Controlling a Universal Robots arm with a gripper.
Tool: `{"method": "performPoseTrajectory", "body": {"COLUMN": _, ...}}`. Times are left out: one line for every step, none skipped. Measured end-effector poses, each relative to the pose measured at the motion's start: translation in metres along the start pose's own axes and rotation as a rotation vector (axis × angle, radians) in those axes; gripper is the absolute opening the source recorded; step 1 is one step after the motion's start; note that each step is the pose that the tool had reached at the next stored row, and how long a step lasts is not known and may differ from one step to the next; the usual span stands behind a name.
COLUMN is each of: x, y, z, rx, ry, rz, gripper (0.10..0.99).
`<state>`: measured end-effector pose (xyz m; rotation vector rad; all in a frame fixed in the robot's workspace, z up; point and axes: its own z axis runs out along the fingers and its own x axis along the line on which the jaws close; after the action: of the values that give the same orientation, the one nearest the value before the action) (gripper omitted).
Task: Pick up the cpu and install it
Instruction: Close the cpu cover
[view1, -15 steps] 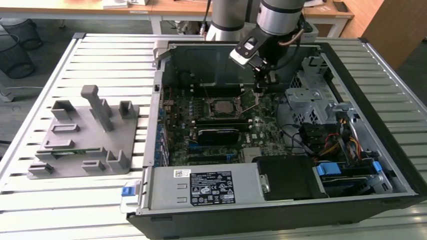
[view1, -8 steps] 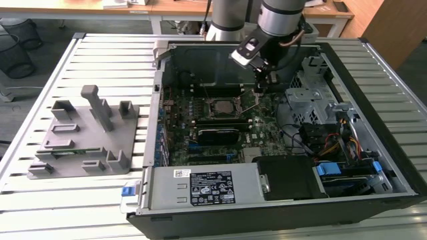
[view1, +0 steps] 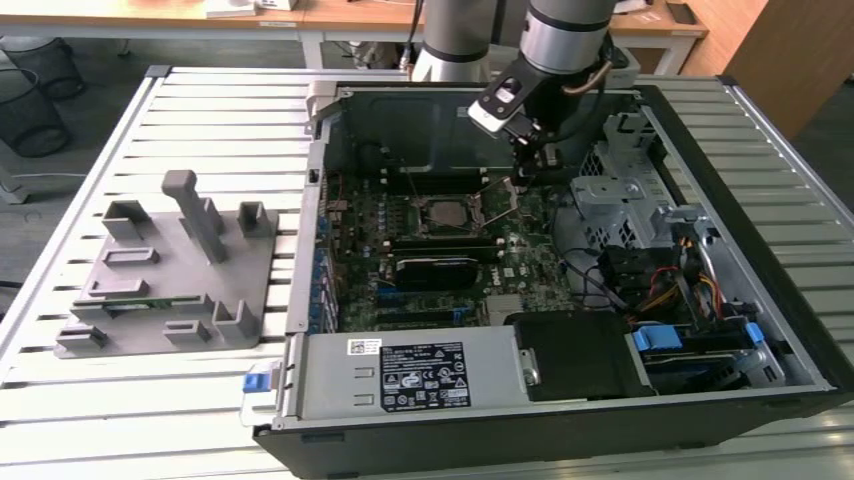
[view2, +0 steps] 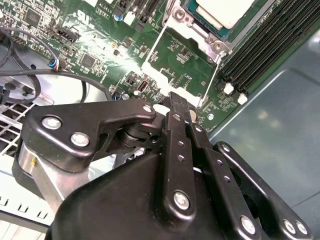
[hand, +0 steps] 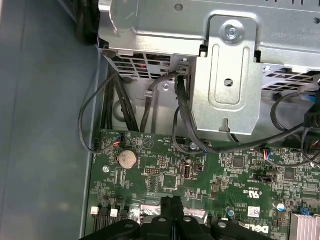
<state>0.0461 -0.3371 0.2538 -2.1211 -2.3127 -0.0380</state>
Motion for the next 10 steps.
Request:
{"method": "performPoseTrajectory", "body": {"x": 0.0004, "y": 0.0006, "z": 0.0003, "rx": 0.0, "ry": -0.0002, "rz": 0.0, "gripper": 0.106}}
{"method": "performPoseTrajectory", "body": {"x": 0.0007, "y": 0.0013, "z": 0.0008, "rx": 0.0, "ry": -0.0001, "rz": 0.0, "gripper": 0.106}}
{"method": "performPoseTrajectory", "body": {"x": 0.001, "y": 0.002, "z": 0.0012, "rx": 0.0, "ry": 0.0001, "rz": 0.0, "gripper": 0.106}}
{"method": "performPoseTrajectory", "body": {"x": 0.0013, "y": 0.0026, "z": 0.0015, "rx": 0.0, "ry": -0.0001, "rz": 0.0, "gripper": 0.106}}
{"method": "performPoseTrajectory", "body": {"x": 0.0017, "y": 0.0033, "z": 0.0019, "rx": 0.0, "ry": 0.0, "rz": 0.0, "gripper": 0.106}}
{"method": "performPoseTrajectory", "body": {"x": 0.002, "y": 0.004, "z": 0.0022, "rx": 0.0, "ry": -0.0001, "rz": 0.0, "gripper": 0.106}}
{"method": "performPoseTrajectory", "body": {"x": 0.0023, "y": 0.0046, "z": 0.0026, "rx": 0.0, "ry": -0.0001, "rz": -0.001, "gripper": 0.106}}
{"method": "performPoseTrajectory", "body": {"x": 0.0026, "y": 0.0053, "z": 0.003, "rx": 0.0, "ry": 0.0, "rz": -0.001, "gripper": 0.106}}
{"method": "performPoseTrajectory", "body": {"x": 0.0029, "y": 0.0059, "z": 0.0033, "rx": 0.0, "ry": 0.0, "rz": -0.001, "gripper": 0.106}}
{"method": "performPoseTrajectory", "body": {"x": 0.0032, "y": 0.0065, "z": 0.0036, "rx": 0.0, "ry": -0.0001, "rz": -0.001, "gripper": 0.106}}
